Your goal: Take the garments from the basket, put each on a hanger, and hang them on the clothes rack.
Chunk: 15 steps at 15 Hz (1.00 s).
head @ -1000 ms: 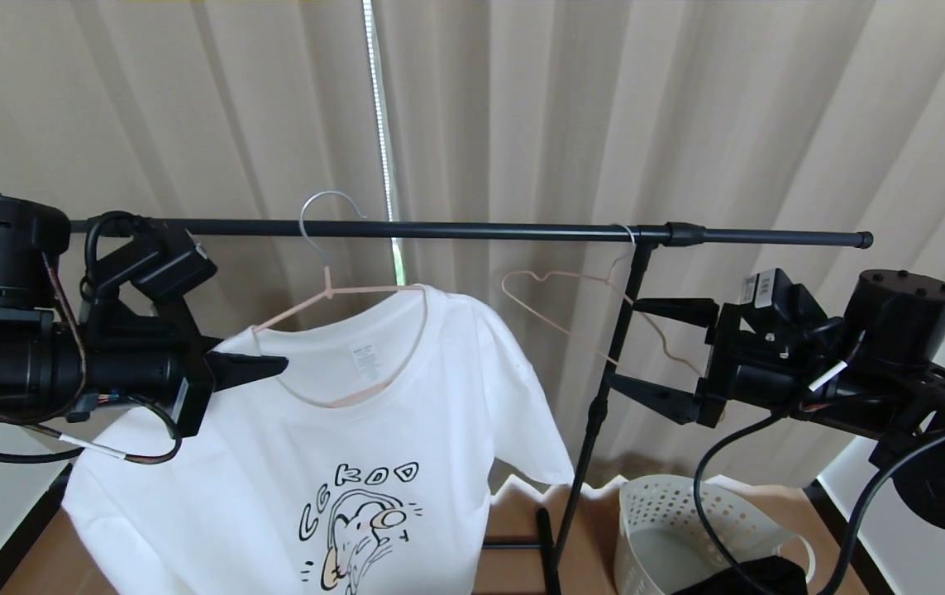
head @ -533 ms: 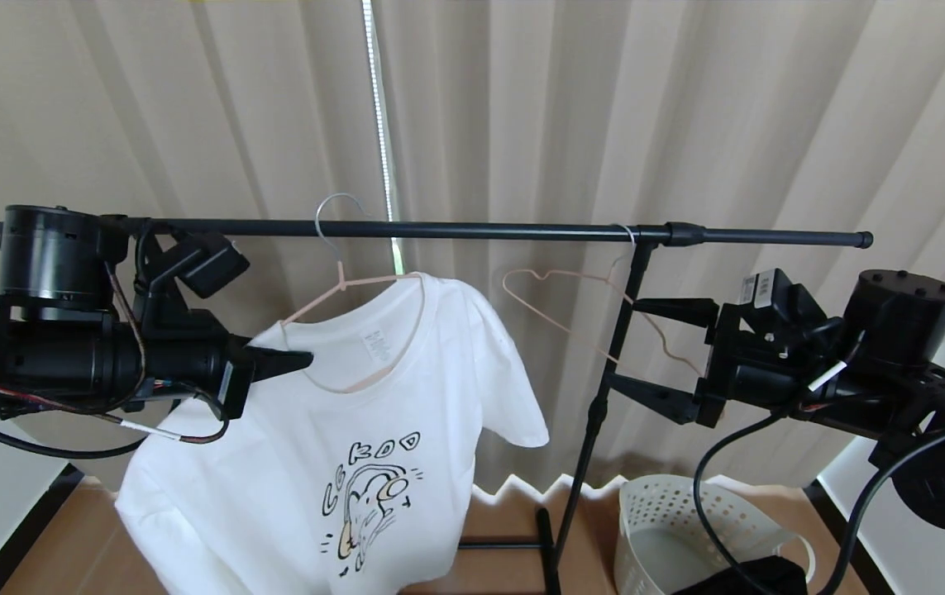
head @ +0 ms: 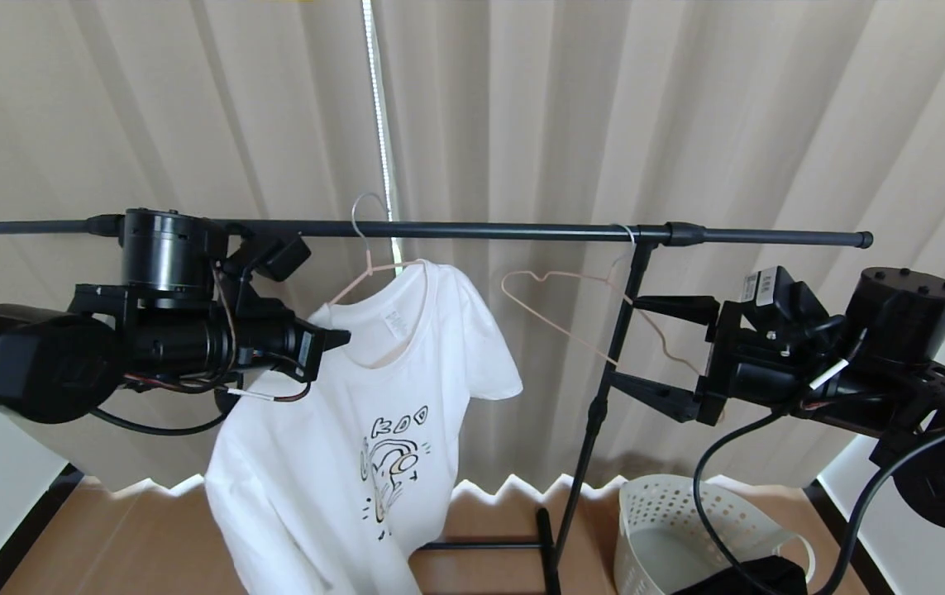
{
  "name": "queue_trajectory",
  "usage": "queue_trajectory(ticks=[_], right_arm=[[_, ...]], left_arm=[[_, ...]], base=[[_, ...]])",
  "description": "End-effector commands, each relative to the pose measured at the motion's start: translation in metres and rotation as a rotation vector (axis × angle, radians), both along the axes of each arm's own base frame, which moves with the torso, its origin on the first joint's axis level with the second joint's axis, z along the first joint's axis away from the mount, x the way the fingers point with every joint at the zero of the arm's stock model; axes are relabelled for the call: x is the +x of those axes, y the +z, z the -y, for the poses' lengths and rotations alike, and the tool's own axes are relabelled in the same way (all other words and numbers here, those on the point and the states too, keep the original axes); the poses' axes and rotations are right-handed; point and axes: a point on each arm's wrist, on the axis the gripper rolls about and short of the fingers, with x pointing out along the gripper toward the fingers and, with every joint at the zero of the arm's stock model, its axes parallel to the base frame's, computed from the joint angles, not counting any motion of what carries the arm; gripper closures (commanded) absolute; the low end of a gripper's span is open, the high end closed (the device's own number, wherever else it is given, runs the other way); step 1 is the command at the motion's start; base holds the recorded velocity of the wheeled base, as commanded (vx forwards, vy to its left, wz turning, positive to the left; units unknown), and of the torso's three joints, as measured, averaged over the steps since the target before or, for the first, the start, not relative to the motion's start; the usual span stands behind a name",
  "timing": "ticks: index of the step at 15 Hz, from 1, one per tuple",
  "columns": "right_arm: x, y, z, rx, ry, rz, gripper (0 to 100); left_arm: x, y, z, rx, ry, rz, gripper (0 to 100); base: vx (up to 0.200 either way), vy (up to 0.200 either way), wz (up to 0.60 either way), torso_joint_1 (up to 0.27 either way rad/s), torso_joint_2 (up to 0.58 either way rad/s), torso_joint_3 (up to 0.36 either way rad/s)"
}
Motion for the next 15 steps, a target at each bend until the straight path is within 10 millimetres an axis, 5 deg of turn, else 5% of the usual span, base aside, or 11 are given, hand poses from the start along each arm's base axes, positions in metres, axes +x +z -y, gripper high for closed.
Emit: queue_trajectory(ticks=[1, 9, 15], right_arm=[[0.001, 0.000, 0.000, 0.000, 0.001, 0.000, 0], [0.002, -0.001, -0.001, -0.001, 0.000, -0.003, 0], [0.002, -0.003, -0.001, -0.002, 0.001, -0.008, 0]], left_arm=[[0.020, -0.012, 0.009, -0.005, 0.009, -0.032, 100], [0.060, -0.018, 0.016, -0.048, 0.044, -0.026, 100], [0.072, -0.029, 0.020, -0.044, 0.043, -0.042, 100]], base=[[0.000, 0.000, 0.00, 0.000, 0.00, 0.000], [0.000, 0.000, 0.00, 0.000, 0.00, 0.000], [0.000, 0.000, 0.00, 0.000, 0.00, 0.000]])
